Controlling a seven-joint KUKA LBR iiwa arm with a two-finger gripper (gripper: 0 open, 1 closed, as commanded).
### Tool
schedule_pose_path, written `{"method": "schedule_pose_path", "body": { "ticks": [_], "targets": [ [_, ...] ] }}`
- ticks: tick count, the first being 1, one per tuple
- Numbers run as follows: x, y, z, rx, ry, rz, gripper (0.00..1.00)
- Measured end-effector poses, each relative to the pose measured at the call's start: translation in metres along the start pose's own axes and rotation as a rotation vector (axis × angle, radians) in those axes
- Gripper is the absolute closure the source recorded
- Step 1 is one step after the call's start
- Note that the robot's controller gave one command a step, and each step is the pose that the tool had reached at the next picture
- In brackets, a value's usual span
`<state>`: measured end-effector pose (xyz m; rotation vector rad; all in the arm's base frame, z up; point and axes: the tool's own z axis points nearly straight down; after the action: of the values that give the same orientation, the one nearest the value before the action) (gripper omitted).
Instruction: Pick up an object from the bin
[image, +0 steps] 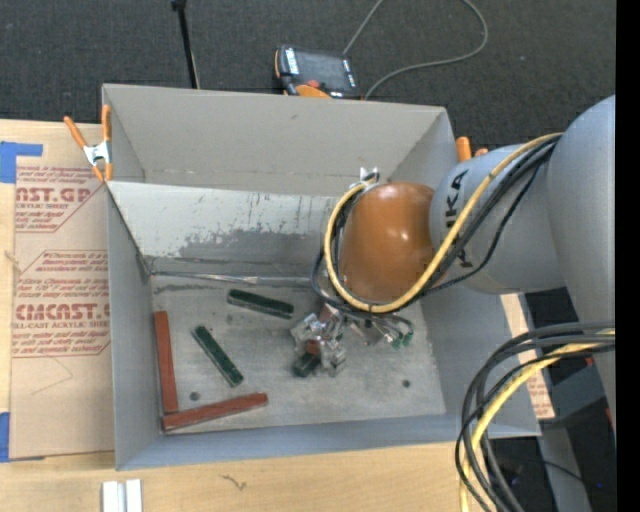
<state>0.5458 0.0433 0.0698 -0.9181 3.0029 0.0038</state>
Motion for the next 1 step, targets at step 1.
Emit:
{"method": "schedule_pose_path", "body": {
  "ticks": [1],
  "targets": [
    [-0.0107, -0.0313, -0.0148, 0.004, -0.002, -0.035, 1.00]
  ]
}}
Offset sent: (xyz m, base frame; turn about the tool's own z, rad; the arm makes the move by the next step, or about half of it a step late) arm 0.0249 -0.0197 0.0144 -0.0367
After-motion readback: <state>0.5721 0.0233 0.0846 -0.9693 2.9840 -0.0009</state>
